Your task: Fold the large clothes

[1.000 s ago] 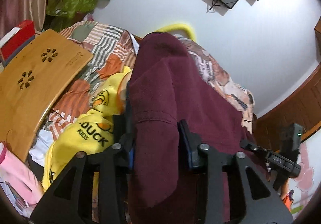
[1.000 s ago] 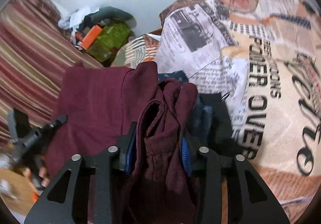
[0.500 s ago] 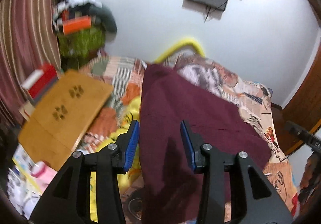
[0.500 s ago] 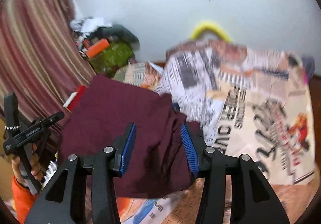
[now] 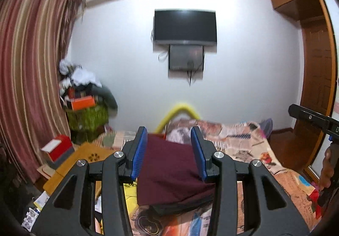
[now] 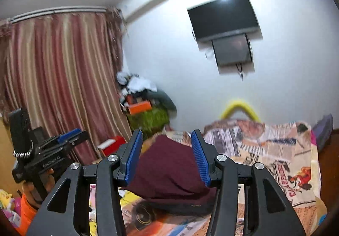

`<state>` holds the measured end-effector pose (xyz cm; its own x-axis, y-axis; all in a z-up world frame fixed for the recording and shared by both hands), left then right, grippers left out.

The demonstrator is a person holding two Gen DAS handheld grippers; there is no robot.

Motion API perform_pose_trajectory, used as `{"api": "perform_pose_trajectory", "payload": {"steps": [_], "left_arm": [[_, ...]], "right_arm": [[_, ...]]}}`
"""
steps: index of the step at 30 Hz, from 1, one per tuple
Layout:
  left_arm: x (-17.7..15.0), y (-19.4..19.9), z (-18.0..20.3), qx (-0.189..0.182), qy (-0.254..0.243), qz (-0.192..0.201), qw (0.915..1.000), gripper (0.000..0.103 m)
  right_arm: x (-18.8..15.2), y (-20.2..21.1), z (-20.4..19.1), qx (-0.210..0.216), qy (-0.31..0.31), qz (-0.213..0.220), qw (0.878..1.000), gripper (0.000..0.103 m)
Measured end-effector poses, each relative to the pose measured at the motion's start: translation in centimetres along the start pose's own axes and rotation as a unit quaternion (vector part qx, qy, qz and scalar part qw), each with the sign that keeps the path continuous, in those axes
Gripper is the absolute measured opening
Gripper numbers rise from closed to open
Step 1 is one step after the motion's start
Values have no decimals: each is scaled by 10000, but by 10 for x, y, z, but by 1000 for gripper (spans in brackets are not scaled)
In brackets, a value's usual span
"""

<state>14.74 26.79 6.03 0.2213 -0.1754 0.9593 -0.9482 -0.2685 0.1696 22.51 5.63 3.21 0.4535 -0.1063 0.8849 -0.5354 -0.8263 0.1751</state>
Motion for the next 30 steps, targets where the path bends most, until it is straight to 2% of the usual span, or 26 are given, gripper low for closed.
{"api": "perform_pose_trajectory", "payload": {"steps": [5,8,10,12,13,15,16,18,21,30], "left_arm": [[-2,50,20,106,54,399,9991,41],[-9,69,31,268,31,516,9983,49],[-14,78,37,412,19,564,9976,54],[-19,84,42,456,45,556,9974,69],[-22,87,44,487,50,546,9973,73],[-28,92,47,661,16,524,9964,88],[-31,95,48,721,4,524,9960,91],[-36,99,49,744,38,497,9960,96],[-41,100,49,753,114,450,9961,100],[-50,103,55,673,152,373,9969,100]], "right_arm": [[-15,38,-23,123,160,309,9993,44],[-25,43,-26,40,248,374,9990,45],[-33,47,-27,-99,296,421,9986,54],[-38,51,-28,-215,341,489,9980,71],[-40,53,-29,-282,362,539,9975,75],[-41,56,-29,-452,440,641,9959,87],[-41,57,-30,-515,478,677,9952,89],[-40,59,-32,-597,545,731,9940,101],[-43,65,-32,-717,577,846,9922,103],[-47,65,-26,-837,539,719,9924,103]]}}
Point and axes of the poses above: each gripper's, at about its wrist camera, not at the fingertips, and y roughly against the way its jaws point, z to its right, x to its top, the point moved 6 cm from there along -y, roughly the way its jaws point, and after that the axes turned 13 degrees about -y, right-handed, at the moved point
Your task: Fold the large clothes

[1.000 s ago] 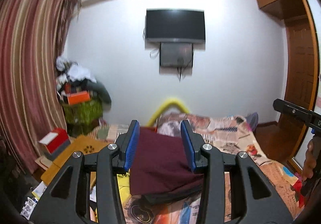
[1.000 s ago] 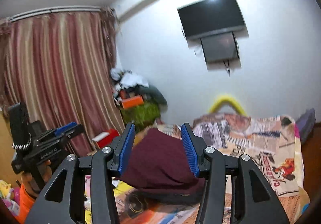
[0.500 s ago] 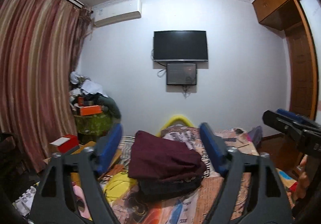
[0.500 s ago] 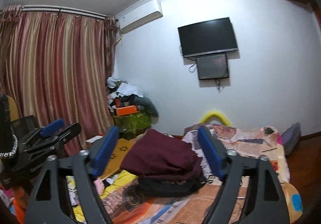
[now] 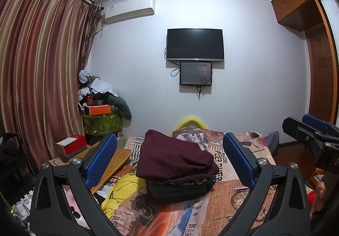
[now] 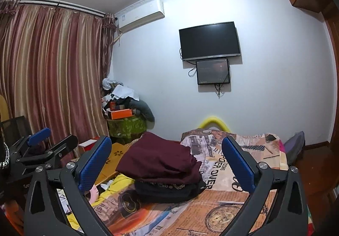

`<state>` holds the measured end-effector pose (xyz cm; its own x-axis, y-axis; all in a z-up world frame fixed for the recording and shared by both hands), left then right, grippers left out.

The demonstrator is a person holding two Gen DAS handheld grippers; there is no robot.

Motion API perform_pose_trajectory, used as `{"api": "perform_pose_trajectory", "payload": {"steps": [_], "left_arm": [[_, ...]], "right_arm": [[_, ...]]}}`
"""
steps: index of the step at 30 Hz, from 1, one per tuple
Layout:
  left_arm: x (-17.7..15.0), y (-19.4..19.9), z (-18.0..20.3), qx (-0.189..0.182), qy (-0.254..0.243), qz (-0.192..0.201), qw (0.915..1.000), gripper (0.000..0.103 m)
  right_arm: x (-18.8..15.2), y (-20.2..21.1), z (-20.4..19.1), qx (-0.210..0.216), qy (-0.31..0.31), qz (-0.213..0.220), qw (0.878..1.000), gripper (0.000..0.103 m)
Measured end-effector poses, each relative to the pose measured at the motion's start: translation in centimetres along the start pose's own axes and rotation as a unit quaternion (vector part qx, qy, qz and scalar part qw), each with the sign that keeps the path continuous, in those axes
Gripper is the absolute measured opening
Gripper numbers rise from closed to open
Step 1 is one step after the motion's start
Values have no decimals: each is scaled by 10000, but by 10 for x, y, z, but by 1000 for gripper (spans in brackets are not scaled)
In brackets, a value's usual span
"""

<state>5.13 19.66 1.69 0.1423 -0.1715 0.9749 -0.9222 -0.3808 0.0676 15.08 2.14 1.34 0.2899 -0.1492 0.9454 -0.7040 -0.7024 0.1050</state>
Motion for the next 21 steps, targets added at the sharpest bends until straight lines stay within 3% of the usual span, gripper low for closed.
{"api": "perform_pose_trajectory", "payload": {"steps": [21], "left_arm": [[-19,-14,5,90,-62,-282,9995,102]], "right_arm": [[-12,4,4,-112,-10,-254,9996,103]]}}
Point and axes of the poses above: each gripper's, at about its wrist camera, not at the fingertips, and y roughly against the way its jaws point, z to its right, x to its top, the point moved 6 cm from there along -y, roughly the way its jaws point, and after that the axes turned 13 degrees about -y, right-handed, at the moved point
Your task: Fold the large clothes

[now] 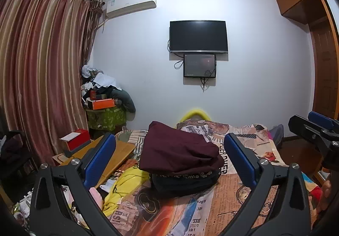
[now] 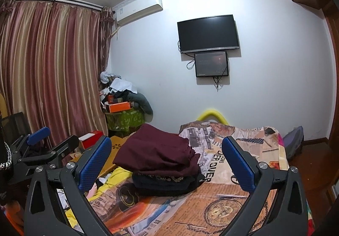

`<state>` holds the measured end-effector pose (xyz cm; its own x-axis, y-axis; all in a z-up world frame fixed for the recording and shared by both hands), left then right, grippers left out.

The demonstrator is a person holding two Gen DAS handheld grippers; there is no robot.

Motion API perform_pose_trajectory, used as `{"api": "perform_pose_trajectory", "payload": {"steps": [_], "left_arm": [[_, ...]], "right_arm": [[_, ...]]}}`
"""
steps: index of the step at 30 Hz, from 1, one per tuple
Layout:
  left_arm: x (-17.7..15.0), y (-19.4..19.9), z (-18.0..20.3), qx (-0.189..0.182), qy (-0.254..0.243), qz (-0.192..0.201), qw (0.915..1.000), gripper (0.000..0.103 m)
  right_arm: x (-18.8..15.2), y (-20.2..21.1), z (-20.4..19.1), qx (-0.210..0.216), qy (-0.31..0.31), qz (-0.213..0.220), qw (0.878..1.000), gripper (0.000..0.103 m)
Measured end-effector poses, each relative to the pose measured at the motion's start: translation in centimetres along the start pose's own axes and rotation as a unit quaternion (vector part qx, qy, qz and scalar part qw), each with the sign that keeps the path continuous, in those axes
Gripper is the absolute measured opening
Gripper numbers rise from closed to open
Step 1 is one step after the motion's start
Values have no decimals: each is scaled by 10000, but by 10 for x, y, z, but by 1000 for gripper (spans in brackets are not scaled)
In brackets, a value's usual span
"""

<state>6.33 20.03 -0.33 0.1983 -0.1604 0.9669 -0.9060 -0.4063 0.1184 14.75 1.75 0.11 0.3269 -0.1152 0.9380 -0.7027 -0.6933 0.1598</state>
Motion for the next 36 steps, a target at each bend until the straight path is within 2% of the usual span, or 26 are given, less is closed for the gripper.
{"api": "perform_pose_trajectory", "payload": {"steps": [36], "left_arm": [[-5,-5,6,-156,49,-73,9998,102]], "right_arm": [[-1,1,4,-51,-7,-165,9999,103]]}}
Point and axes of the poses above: each gripper's, at about its wrist camera, not at the fingertips, and y roughly against the way its jaws point, z to its right, x to its top, the point moved 6 cm from there along -y, roughly the way its jaws point, and after that the axes turned 13 degrees about -y, right-handed, at the moved point
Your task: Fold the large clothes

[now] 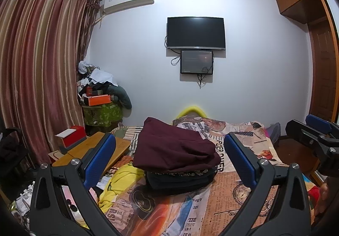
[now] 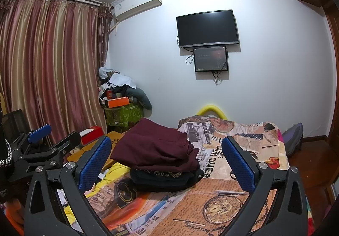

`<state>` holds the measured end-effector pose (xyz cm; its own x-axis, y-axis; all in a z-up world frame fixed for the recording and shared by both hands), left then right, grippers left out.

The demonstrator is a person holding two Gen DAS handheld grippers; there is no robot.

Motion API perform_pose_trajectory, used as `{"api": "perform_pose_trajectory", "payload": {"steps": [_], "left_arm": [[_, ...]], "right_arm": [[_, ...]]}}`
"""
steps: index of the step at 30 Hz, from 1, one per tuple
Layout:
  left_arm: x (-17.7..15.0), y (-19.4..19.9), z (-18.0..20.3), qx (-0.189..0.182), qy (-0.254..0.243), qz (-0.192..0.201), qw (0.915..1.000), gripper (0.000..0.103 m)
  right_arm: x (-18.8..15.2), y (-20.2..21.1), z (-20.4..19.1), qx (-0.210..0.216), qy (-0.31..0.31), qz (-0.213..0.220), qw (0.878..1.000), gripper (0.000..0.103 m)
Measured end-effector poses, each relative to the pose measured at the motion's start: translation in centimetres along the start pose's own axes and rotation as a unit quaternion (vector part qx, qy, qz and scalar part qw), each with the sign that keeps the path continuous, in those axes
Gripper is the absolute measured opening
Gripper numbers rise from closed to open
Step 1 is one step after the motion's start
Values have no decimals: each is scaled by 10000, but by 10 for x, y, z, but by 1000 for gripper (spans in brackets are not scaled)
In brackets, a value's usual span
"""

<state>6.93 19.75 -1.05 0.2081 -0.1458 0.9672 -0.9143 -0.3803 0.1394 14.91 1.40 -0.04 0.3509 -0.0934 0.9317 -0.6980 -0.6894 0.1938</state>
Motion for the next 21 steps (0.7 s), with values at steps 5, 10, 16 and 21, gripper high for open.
{"api": "perform_pose_trajectory", "payload": {"steps": [5,10,16,21], "left_arm": [[2,-2,3,-172,-19,0,9998,102],[2,-3,6,-200,-26,-12,9998,102],[3,-4,8,-162,-21,-17,9999,102],[3,-4,6,-144,18,-13,9999,102]], "right_arm": [[-1,1,0,-9,3,8,10000,103],[-1,1,1,-9,-5,2,10000,103],[-1,1,2,-15,-11,-8,10000,103],[-1,-1,4,-30,-33,-19,10000,103]]}}
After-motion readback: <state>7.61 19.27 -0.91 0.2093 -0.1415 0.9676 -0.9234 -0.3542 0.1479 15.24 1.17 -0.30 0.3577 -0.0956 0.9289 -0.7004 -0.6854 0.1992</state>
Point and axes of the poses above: each gripper's, at about its wrist camera, not at the fingertips, and y roughly against the way its jaws point, z to its right, x to its top, the point moved 6 cm from there along -y, roughly the way its jaws point, and after that the axes turned 13 degrees about -y, right-handed, at the moved point
